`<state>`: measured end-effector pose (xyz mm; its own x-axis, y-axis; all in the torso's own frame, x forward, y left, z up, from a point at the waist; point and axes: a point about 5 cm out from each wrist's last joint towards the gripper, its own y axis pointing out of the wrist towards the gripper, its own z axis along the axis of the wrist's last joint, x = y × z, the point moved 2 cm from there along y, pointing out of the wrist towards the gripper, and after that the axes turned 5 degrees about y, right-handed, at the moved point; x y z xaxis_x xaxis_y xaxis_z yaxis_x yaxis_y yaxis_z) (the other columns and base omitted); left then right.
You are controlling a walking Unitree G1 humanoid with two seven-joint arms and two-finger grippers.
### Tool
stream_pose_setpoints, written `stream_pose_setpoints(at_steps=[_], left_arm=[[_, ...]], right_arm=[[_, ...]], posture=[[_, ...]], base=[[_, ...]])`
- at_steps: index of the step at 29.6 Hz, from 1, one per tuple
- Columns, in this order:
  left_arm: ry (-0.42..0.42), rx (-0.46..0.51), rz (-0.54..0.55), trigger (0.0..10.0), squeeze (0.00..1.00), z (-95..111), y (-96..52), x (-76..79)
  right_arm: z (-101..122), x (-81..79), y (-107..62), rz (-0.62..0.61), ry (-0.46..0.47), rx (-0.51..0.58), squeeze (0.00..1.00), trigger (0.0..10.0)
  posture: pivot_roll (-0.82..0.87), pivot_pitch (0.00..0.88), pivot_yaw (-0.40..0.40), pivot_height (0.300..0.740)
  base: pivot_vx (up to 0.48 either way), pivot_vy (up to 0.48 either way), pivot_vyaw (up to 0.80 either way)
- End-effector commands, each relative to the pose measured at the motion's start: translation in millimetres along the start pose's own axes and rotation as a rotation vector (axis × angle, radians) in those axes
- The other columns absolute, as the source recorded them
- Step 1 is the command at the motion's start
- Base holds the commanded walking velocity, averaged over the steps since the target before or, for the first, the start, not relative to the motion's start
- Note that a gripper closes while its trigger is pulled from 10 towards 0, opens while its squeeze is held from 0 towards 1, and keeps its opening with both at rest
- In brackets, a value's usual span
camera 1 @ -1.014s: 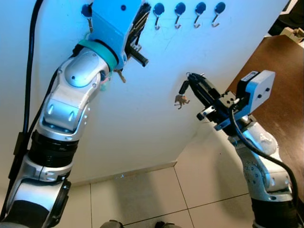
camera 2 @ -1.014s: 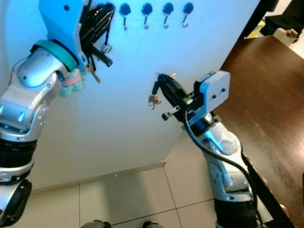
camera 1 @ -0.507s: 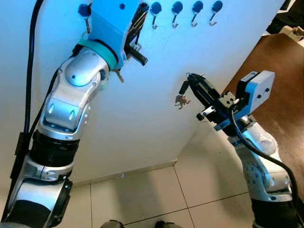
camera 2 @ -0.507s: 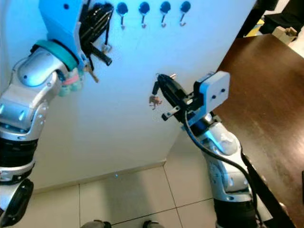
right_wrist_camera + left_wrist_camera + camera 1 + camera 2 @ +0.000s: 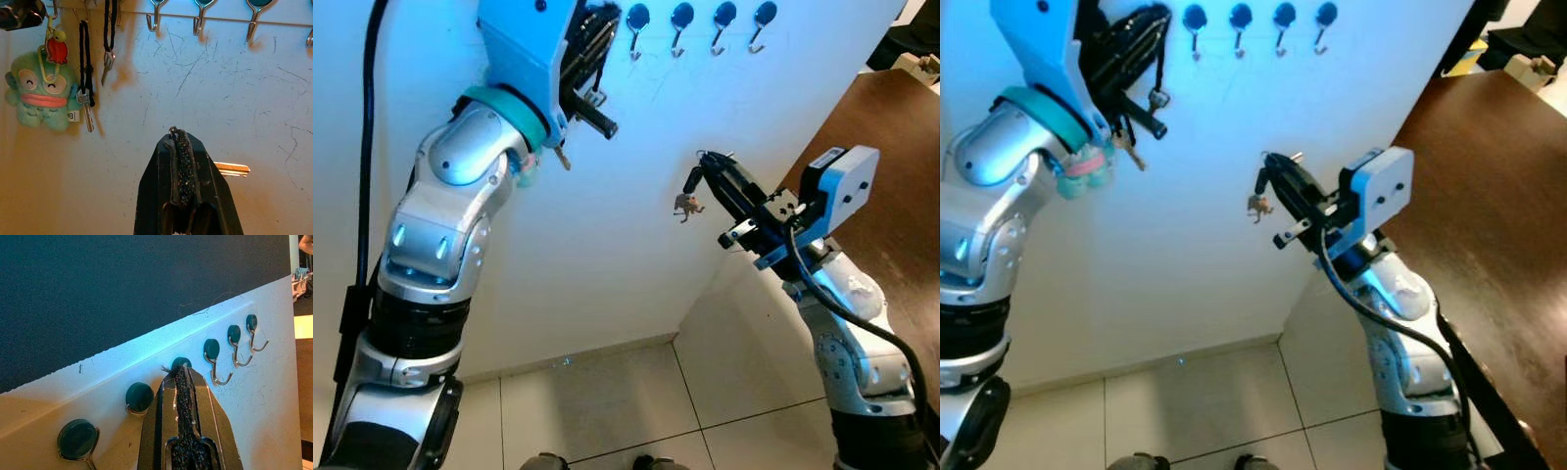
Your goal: Hang keys on a hook
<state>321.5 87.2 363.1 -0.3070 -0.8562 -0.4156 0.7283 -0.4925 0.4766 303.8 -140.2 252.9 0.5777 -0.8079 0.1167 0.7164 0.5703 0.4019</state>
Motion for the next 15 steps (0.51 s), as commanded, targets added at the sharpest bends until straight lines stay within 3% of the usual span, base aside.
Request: stream_pose_setpoints(at_steps=[1, 15], left_arm=[[0.000, -0.008, -0.008, 10.0, 0.00, -1.4, -1.4, 2.8], [0.018, -0.048, 0.026, 10.0, 0.00, -8.8, -0.9, -2.1]], right_arm=[[-5.1, -1.8, -2.0, -0.001, 0.001, -0.020, 0.00, 10.0], [-5.5, -2.3, -2.0, -0.001, 0.005, -0.020, 0.00, 10.0]], posture=[[0.11, 0.087, 0.027, 0.740], [0.11, 0.090, 0.030, 0.740]], base=[[0.000, 0.000, 0.00], [0.000, 0.000, 0.00]])
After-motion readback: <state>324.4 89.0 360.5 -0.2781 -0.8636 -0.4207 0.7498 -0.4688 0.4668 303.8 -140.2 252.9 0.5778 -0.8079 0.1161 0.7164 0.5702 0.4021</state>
